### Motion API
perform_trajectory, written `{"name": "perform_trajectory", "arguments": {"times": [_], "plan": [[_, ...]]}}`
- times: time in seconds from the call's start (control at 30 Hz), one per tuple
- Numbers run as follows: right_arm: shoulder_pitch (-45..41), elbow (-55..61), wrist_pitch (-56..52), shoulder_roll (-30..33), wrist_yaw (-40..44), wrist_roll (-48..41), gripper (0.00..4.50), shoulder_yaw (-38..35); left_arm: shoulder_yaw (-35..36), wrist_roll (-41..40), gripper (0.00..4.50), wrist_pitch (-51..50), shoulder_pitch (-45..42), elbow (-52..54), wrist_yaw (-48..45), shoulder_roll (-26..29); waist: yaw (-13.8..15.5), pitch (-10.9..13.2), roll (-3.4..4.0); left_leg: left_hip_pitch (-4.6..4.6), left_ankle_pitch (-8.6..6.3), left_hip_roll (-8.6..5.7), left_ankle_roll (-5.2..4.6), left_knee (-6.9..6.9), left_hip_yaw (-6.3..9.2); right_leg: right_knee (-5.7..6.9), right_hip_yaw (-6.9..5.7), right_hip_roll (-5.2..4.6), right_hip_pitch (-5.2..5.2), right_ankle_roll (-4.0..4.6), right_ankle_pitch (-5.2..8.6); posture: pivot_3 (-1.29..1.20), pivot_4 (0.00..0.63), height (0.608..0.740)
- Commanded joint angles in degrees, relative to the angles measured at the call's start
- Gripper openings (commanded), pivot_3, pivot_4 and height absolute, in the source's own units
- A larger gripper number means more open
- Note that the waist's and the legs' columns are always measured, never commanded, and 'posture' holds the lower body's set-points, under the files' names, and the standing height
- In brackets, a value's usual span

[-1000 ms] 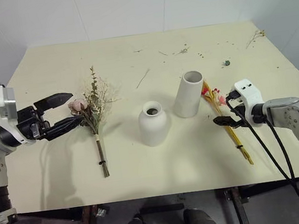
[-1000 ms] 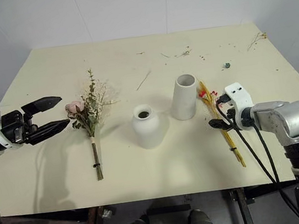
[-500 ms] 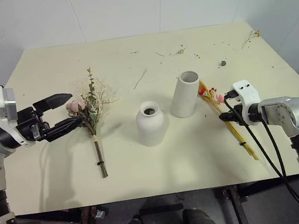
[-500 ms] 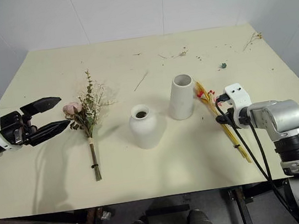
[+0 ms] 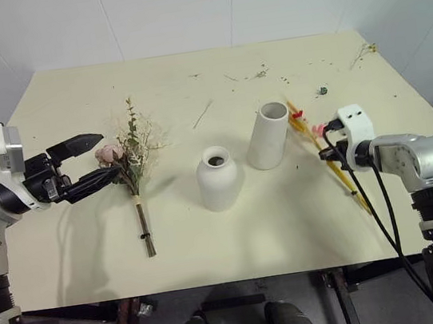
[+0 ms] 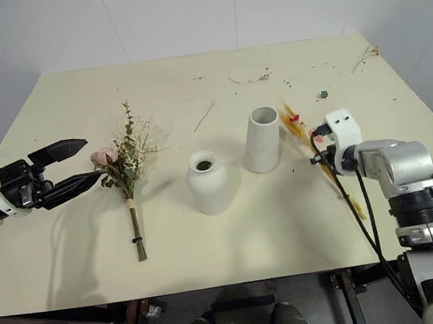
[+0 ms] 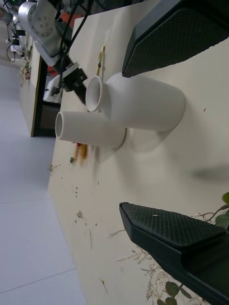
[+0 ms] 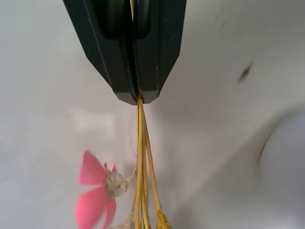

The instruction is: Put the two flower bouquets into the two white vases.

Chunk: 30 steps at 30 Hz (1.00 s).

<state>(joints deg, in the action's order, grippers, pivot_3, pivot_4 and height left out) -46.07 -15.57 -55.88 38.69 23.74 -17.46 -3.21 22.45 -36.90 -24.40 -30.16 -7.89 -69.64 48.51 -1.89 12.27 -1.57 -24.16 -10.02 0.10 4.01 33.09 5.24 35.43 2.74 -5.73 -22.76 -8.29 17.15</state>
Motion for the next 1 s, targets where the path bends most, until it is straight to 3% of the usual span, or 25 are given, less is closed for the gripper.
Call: {"name": "perform_trajectory", "arguments": {"times": [0.03,0.23,0.43,0.67,1.0], "plan": [[-6.0,-1.5,8.3,-0.6,-3.6,0.7,0.02,-6.4,0.3,-0.5,4.50,1.0,-2.1,-0.8,-0.4,1.0,0.0,0.0,0.02,-0.01,0.00,0.00,0.00,-0.04,-0.01,0.00,0.00,0.00,-0.03,0.00,0.00,0.00,0.150,0.740],[-14.6,-3.4,26.4,-5.5,-7.0,1.0,0.02,-11.2,-0.8,-0.3,4.50,1.3,-3.8,-2.4,-1.3,0.8,-0.4,0.0,0.02,0.00,-0.02,0.04,0.03,-0.13,-0.02,0.00,0.00,0.05,-0.07,0.00,0.02,0.00,0.150,0.740],[-16.8,0.8,41.2,-14.0,-4.5,-2.4,0.02,-12.2,-0.7,-0.7,4.50,-1.1,-3.4,-2.6,-2.0,2.5,-1.0,0.0,0.02,0.00,-0.03,0.06,0.05,-0.15,-0.02,0.08,0.01,0.07,-0.07,-0.02,0.03,0.00,0.150,0.740],[-15.9,7.0,41.4,-20.3,-3.5,-6.1,0.02,-10.6,0.6,-1.4,4.50,-4.1,-0.6,-2.3,-2.8,4.5,-1.3,0.0,0.06,0.02,-0.03,0.11,0.06,-0.14,0.00,0.24,0.02,0.11,-0.14,0.03,0.06,0.00,0.150,0.740],[-15.0,6.7,41.7,-24.7,-2.9,-8.1,0.02,-9.9,2.0,-2.0,4.50,-6.4,2.3,0.5,-1.4,4.6,-1.3,0.0,0.06,0.02,0.00,0.14,0.10,-0.13,0.02,0.40,0.02,0.14,-0.23,0.13,0.11,0.00,0.150,0.740]]}}
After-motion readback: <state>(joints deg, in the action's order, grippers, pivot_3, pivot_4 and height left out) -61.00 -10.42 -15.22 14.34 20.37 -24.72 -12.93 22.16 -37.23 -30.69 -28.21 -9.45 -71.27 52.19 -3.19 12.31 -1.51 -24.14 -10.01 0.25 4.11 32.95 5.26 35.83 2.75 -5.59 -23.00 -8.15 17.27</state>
